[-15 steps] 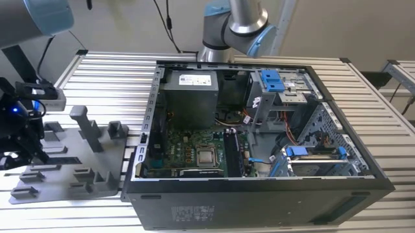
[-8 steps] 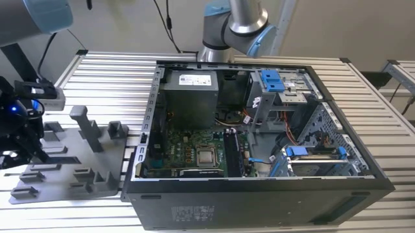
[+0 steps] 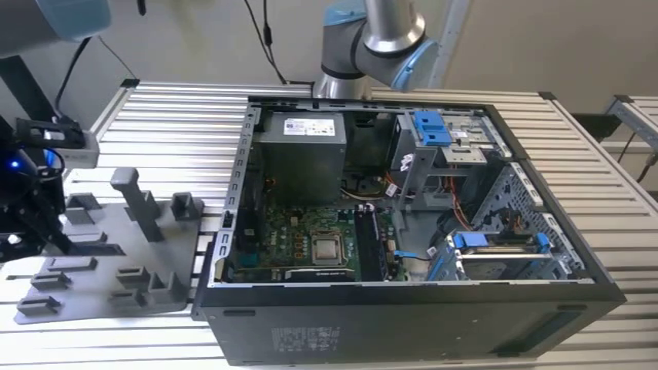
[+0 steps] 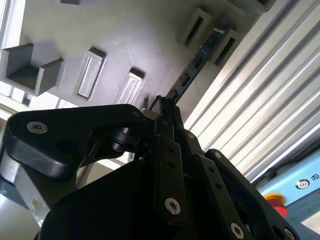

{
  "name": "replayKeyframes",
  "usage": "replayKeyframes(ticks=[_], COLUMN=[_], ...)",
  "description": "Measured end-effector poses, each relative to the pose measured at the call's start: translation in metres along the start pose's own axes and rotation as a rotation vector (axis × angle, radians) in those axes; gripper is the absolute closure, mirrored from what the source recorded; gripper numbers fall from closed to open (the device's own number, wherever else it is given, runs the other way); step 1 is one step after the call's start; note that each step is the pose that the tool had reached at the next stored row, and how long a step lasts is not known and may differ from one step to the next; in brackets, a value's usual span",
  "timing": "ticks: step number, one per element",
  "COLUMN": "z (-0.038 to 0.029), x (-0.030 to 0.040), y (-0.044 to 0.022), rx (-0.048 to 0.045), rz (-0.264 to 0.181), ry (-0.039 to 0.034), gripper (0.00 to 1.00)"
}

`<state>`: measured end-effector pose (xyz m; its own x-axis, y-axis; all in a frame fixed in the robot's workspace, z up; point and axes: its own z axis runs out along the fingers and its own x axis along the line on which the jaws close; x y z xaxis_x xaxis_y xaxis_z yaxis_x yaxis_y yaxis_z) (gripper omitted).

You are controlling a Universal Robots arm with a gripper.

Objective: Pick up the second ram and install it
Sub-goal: 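Pick up the second ram and move it above second insertion slot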

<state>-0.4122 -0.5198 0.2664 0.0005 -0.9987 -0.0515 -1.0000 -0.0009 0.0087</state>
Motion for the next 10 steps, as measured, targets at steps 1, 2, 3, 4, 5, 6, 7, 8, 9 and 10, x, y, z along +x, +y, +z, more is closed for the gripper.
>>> replayKeyframes(ticks=[1,2,3,4,5,6,7,8,9,10], z=[-0.0017,-0.0037,-0.0055,-0.0070,-0.0086,-0.0100,-0.0116,-0.0134,-0.0156,-0.0179], x=[-0.0001,-0.0002,-0.0003,-0.0004,-0.0005,-0.0005,-0.0006,-0.0007,-0.0008,-0.0009], y=[0.0000,0.0000,0.0000,0.0001,0.0001,0.0001,0.0001,0.0001,0.0002,0.0002], rx=[0.0002,0.0001,0.0001,0.0001,0.0000,0.0001,0.0000,0.0001,0.0001,0.0001], rz=[0.000,0.000,0.000,0.000,0.000,0.000,0.000,0.000,0.000,0.000], ry=[-0.0001,0.0000,0.0000,0.0000,0.0000,-0.0001,0.0000,0.0000,0.0000,0.0000], gripper=[0.86,0.86,0.86,0.86,0.86,0.86,0.86,0.86,0.86,0.86])
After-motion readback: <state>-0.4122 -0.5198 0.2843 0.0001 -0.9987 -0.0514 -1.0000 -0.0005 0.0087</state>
